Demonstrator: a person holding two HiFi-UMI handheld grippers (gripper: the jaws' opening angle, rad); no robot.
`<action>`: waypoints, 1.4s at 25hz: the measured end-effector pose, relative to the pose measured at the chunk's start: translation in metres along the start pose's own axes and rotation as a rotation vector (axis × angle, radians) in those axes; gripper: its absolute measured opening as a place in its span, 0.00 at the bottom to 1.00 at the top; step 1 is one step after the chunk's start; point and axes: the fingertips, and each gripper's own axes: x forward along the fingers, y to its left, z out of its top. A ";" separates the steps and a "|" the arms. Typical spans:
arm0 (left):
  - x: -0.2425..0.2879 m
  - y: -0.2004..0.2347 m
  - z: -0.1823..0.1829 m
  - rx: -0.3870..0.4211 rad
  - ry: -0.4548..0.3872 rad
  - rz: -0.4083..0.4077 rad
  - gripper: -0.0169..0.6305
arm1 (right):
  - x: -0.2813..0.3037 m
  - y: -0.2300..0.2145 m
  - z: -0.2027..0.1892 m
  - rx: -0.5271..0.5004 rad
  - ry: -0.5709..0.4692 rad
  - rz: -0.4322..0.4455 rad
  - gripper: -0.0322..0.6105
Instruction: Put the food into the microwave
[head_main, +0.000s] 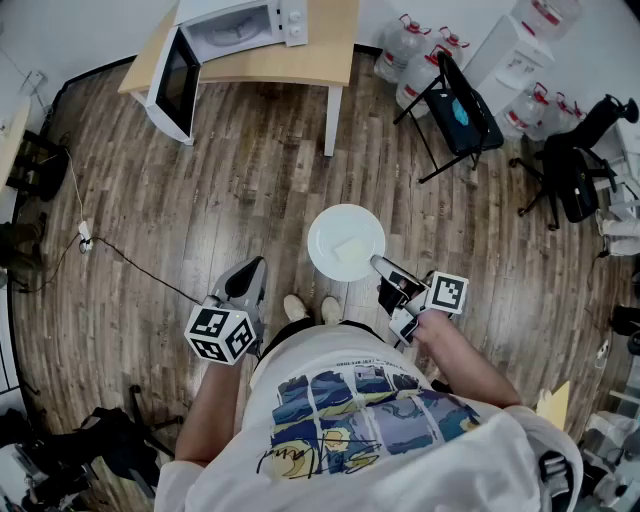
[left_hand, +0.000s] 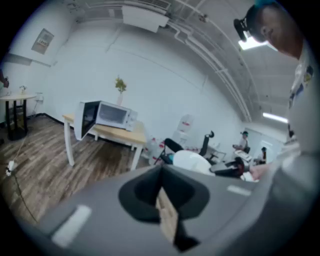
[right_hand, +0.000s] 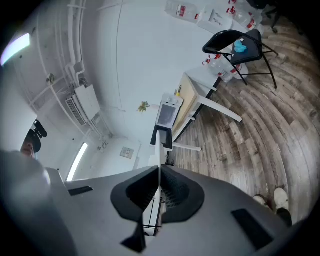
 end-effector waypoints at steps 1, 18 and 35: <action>0.001 -0.002 -0.001 -0.006 0.001 0.000 0.03 | -0.002 -0.002 0.000 0.000 0.000 0.001 0.07; 0.029 0.024 0.027 -0.049 -0.031 0.023 0.04 | 0.040 -0.027 0.034 0.035 0.053 0.001 0.08; 0.029 0.214 0.155 -0.038 -0.119 -0.167 0.04 | 0.254 -0.005 0.084 0.002 -0.054 -0.072 0.07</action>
